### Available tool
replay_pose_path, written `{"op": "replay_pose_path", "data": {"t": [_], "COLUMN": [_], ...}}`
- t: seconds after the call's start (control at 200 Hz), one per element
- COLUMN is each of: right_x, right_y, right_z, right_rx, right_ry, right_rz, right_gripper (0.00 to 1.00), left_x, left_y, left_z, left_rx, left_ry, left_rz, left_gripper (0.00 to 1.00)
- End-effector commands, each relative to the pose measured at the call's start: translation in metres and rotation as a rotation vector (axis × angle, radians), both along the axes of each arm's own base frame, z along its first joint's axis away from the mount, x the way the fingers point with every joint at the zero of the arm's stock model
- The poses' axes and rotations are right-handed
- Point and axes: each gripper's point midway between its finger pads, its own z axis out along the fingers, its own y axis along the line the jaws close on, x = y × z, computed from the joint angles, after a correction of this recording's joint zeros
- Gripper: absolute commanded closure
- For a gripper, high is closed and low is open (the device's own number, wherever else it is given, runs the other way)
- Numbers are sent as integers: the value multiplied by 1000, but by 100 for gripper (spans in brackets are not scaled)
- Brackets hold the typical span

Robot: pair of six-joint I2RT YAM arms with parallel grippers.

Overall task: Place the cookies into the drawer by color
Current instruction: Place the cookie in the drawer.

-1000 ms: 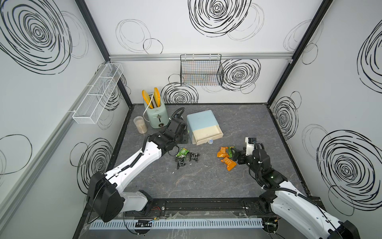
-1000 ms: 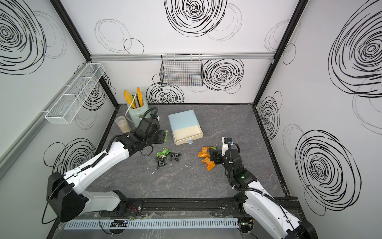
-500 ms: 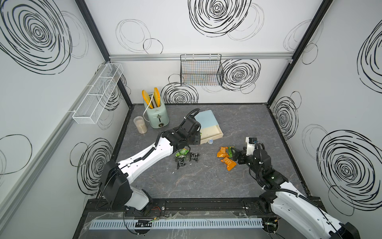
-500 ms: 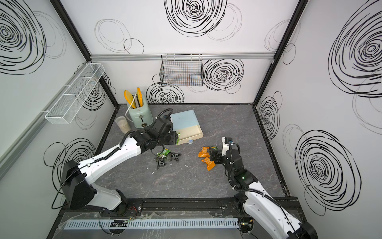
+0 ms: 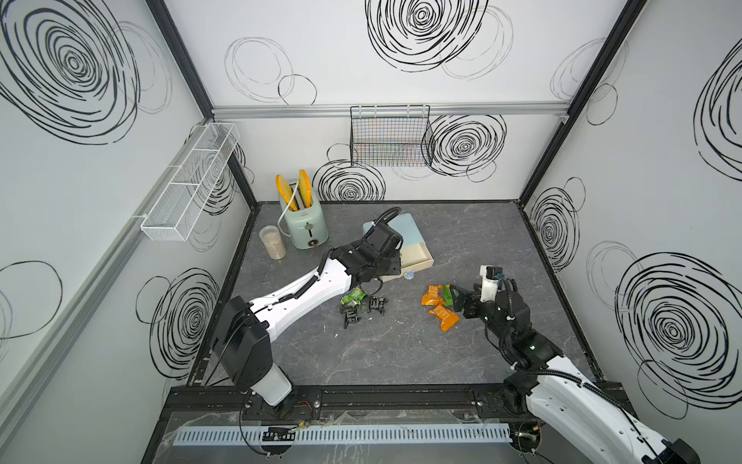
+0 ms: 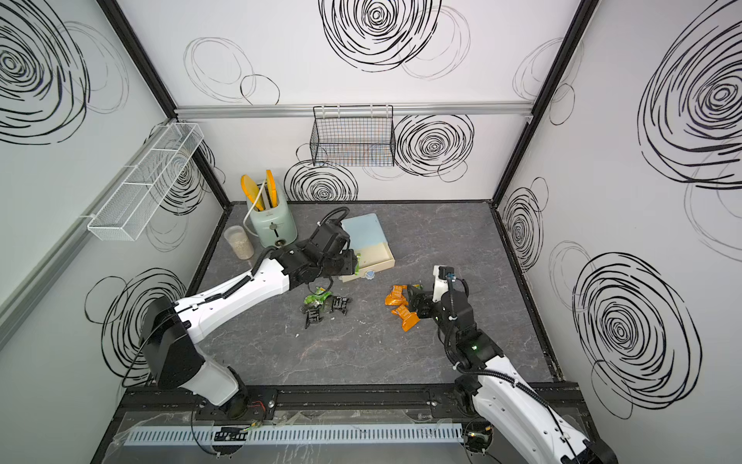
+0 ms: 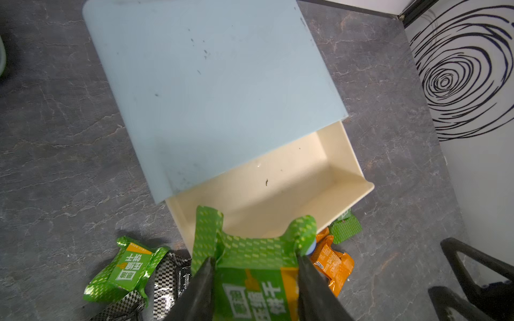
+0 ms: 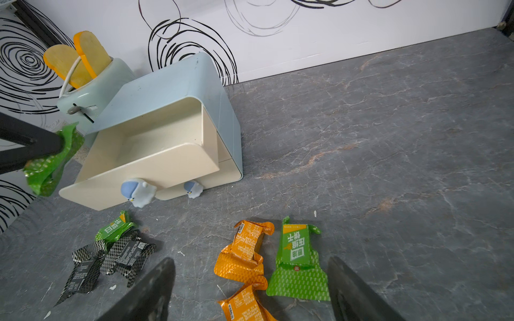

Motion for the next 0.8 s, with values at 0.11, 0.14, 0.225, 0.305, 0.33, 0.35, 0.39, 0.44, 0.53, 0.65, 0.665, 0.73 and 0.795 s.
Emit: {"op": "replay_pose_path", "data": {"t": [0.11,0.14,0.225,0.305,0.33,0.35,0.39,0.44,0.53,0.65,0.665,0.73,0.795], "right_x": [-5,-5,-6,-6,-6,-6,-6,-6,-6,-6,-5,-6,-6], "right_y": [-5,-5,-7,-7,-7,-7,-7,-7,-7,-8,-8,-8,-8], "right_z": [-10,-10,-11,-11,-12,-12,-12,-11,-12,-12,-12,-13,-13], "right_rx": [-6,-6,-7,-8,-9,-8,-8,-7,-7,-7,-7,-10,-10], "right_ry": [29,29,28,28,30,29,29,28,28,29,29,30,30], "right_rz": [-14,-14,-18,-18,-17,-17,-16,-17,-20,-20,-21,-21,-21], "right_gripper": [13,13,13,13,13,13,13,13,13,13,13,13,13], "left_x": [18,18,21,23,23,24,24,25,26,26,26,26,27], "left_y": [-16,-17,-19,-20,-20,-20,-20,-20,-21,-20,-19,-19,-19], "left_z": [11,10,8,6,6,5,4,3,-1,-6,-6,-8,-9], "left_rx": [-38,-35,-30,-23,-21,-20,-13,-6,0,13,14,20,21], "left_ry": [-30,-28,-26,-25,-24,-24,-22,-20,-16,-8,-9,-8,-8], "left_rz": [22,20,20,20,20,19,21,22,21,23,24,26,27], "left_gripper": [58,58,59,58,58,58,58,57,57,55,55,53,51]}}
